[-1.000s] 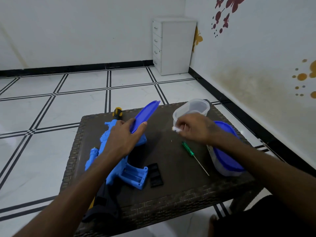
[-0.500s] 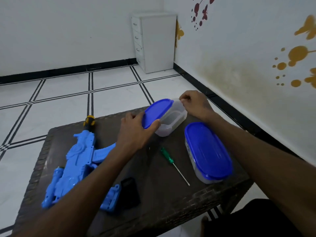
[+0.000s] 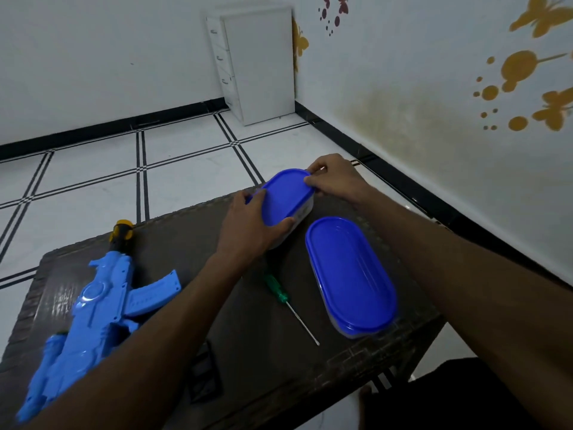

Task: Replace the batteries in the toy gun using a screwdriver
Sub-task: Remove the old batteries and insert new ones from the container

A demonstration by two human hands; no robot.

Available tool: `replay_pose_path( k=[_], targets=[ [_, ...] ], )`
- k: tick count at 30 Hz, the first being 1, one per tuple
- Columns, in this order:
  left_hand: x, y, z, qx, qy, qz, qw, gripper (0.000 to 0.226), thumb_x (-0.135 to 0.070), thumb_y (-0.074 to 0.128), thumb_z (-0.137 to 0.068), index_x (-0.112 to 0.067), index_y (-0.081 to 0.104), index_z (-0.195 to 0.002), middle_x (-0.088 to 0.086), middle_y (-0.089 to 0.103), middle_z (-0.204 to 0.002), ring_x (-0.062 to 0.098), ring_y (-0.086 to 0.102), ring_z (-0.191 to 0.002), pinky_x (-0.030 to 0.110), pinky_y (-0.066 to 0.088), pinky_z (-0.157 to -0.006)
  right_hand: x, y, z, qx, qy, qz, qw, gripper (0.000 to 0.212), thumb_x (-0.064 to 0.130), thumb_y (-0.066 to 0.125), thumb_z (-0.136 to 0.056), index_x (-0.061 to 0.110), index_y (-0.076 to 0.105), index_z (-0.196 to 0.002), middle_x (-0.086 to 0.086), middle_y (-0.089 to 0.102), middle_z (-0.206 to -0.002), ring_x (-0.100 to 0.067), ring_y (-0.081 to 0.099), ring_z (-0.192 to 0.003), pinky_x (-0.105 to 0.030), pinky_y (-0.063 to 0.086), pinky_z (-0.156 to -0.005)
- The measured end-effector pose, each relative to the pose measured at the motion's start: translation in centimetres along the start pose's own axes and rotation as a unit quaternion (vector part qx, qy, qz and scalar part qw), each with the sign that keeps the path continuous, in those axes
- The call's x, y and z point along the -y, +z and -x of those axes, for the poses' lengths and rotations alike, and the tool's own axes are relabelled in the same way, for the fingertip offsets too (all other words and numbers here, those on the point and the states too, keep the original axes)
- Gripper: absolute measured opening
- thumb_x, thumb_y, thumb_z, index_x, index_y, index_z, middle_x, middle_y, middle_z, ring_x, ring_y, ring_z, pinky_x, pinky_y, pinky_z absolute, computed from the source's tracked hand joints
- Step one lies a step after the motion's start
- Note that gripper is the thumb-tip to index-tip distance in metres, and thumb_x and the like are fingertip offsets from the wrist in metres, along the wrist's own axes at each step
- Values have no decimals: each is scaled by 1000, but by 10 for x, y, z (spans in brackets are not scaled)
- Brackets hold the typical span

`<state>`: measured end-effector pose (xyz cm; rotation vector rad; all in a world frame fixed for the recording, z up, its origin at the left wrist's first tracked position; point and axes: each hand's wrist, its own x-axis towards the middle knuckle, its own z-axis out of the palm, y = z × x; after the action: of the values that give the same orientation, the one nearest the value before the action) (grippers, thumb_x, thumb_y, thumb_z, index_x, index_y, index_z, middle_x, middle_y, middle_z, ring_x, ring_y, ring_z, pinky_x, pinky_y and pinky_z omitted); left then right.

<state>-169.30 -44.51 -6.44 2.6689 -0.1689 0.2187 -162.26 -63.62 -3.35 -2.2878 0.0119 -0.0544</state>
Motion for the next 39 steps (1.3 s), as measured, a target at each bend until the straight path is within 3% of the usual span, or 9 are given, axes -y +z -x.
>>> replay_pose_path(
  k=[7, 15, 21, 24, 26, 31, 34, 37, 39],
  targets=[
    [-4, -12, -4, 13, 24, -82, 996, 86, -73, 57, -75, -22, 41, -143, 7, 52, -120, 22, 52, -107, 31, 45, -82, 3, 3, -14, -12, 108, -110, 988, 14, 1, 71, -79, 3, 75, -92, -12, 75, -85, -26, 74, -77, -40, 62, -75],
    [1, -10, -2, 22, 11, -77, 997, 88, -79, 50, -74, -27, 39, -144, 4, 48, -125, 23, 53, -109, 35, 50, -84, 7, 0, -12, 21, 186, -231, 955, 18, -5, 66, -84, -2, 69, -102, -10, 66, -77, -16, 61, -62, -21, 52, -49],
    [3, -26, -1, 142, -40, 72, 986, 87, -82, 30, -81, -26, 35, -148, 8, 39, -144, 26, 42, -130, 39, 38, -106, 22, 0, -13, 37, 158, -57, 985, 12, 4, 67, -87, -7, 62, -87, -22, 66, -85, -27, 66, -59, -34, 61, -59],
    [10, -35, 5, 56, -88, 176, 979, 47, -41, 42, -99, -13, 50, -137, 11, 60, -127, 27, 56, -114, 43, 46, -98, 33, -5, 0, 122, 168, -9, 978, 29, 23, 63, -95, -2, 51, -85, -18, 62, -78, -22, 63, -52, -27, 56, -43],
    [13, -40, 6, 35, -172, 257, 950, 23, -15, 51, -98, -7, 61, -116, 15, 65, -112, 27, 63, -100, 42, 55, -87, 34, -7, 8, 163, 177, 3, 971, 35, 28, 66, -93, -2, 50, -99, -20, 64, -89, -22, 63, -58, -24, 55, -46],
    [7, -42, 6, 65, -321, 448, 832, 5, -7, 67, -88, -4, 67, -92, 16, 69, -99, 20, 66, -79, 29, 59, -64, 25, 2, 0, 113, 181, -100, 972, 36, 16, 70, -90, -10, 55, -109, -19, 67, -85, -23, 69, -57, -29, 61, -53],
    [-7, -35, 1, 86, -347, 502, 787, 14, -6, 72, -83, -1, 67, -94, 16, 68, -89, 20, 66, -76, 31, 61, -65, 25, 10, -9, 61, 144, -130, 979, 37, 12, 71, -89, -11, 57, -113, -25, 69, -101, -30, 72, -82, -36, 60, -80],
    [-21, -24, -4, 132, -346, 529, 763, 25, -8, 75, -80, 4, 66, -100, 14, 67, -84, 17, 66, -69, 27, 60, -65, 32, 11, -13, 81, 113, -89, 986, 34, 17, 71, -89, -7, 62, -111, -14, 66, -91, -20, 61, -77, -27, 52, -65],
    [-27, -17, -6, 156, -336, 542, 754, 28, -11, 75, -81, 5, 65, -101, 14, 68, -86, 17, 67, -69, 25, 60, -62, 32, 7, -17, 97, 103, -47, 989, 30, 17, 68, -92, -3, 64, -114, -14, 65, -99, -22, 61, -86, -30, 52, -69]
  ],
)
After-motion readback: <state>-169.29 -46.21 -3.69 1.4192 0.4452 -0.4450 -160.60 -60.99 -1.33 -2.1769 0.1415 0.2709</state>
